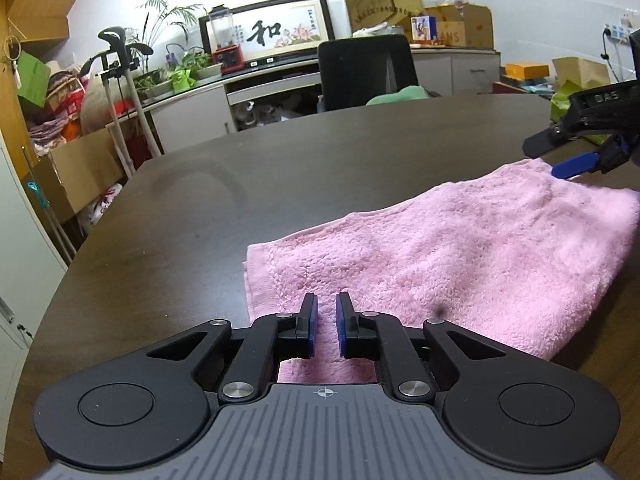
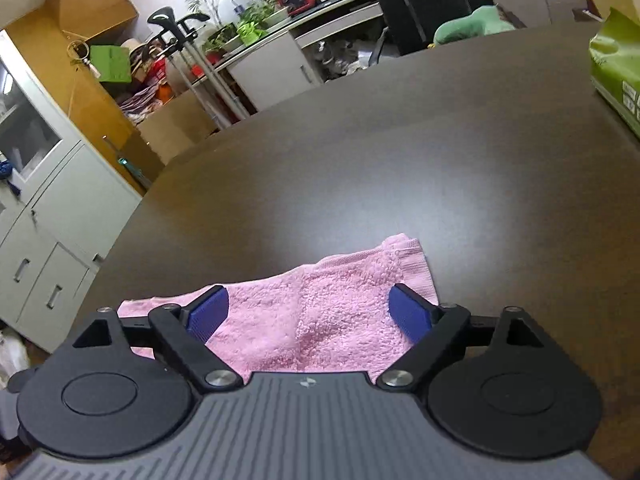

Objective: Fold towel
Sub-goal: 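Grasp the folded towel edge with the right tool and lift it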

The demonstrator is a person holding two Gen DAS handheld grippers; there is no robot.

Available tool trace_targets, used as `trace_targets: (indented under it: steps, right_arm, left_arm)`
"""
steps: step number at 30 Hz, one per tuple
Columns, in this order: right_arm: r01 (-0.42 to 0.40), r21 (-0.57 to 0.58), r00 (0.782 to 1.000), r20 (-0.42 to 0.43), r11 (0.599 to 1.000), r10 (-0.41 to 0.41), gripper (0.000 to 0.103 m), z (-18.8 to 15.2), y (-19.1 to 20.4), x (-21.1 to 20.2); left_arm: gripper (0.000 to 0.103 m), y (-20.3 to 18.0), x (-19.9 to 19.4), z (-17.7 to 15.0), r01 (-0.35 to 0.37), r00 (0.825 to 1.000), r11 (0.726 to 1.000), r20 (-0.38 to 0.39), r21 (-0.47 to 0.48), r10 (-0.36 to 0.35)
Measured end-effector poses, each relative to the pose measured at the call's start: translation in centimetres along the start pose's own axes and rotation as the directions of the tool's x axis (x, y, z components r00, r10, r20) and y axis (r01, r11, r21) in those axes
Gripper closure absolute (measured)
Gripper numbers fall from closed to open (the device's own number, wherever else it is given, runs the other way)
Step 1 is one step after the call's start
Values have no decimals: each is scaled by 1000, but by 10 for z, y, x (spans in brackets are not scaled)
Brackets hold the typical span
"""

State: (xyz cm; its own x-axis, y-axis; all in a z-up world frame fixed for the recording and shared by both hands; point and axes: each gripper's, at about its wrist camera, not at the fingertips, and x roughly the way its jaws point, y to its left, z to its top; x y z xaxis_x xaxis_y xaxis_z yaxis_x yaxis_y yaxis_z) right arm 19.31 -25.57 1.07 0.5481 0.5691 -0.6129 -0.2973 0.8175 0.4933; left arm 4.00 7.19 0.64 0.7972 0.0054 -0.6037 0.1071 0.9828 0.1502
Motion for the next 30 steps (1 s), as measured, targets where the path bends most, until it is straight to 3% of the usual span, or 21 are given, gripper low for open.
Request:
trace_targets:
  steps: [4, 9, 13, 15, 18, 21, 22, 23, 25, 30]
  right_arm:
    - [106, -70, 994, 44, 992, -103, 14, -8, 6, -29]
    - [168, -39, 986, 9, 985, -167, 14, -15, -8, -39]
    - [149, -13, 989, -16, 989, -149, 14, -22, -16, -36]
    - [133, -11, 991, -28, 991, -133, 14, -24, -15, -35]
    - [112, -24, 992, -47, 993, -113, 9, -22, -8, -31]
    - [60, -24, 996, -58, 998, -62, 10, -24, -2, -28]
    - [73, -26, 996, -51, 997, -74, 18, -25, 0, -29]
    - [89, -29, 995, -43, 996, -90, 39, -25, 1, -30]
    - [117, -15, 992, -45, 993, -118, 69, -26, 0, -31]
    - [138, 14, 989, -47, 990, -137, 84, -29, -9, -36]
  left_arm:
    - [91, 0, 0, 0, 3, 1000, 1000, 3, 1, -3]
    - [88, 2, -1, -1, 2, 1000, 1000, 8, 8, -2]
    - [84, 3, 1, 1, -8, 1000, 1000, 13, 22, 8]
    - [77, 4, 2, 1, -15, 1000, 1000, 14, 21, 15]
    - [73, 9, 5, 2, -13, 1000, 1000, 14, 14, 13]
    - [69, 13, 6, 3, -8, 1000, 1000, 14, 11, 8]
    - [69, 14, 7, 3, -7, 1000, 1000, 15, 14, 7]
    - [68, 14, 7, 3, -7, 1000, 1000, 15, 14, 7]
    - [66, 15, 7, 3, -8, 1000, 1000, 14, 17, 8]
    - [55, 15, 8, 4, -26, 1000, 999, 14, 26, 26]
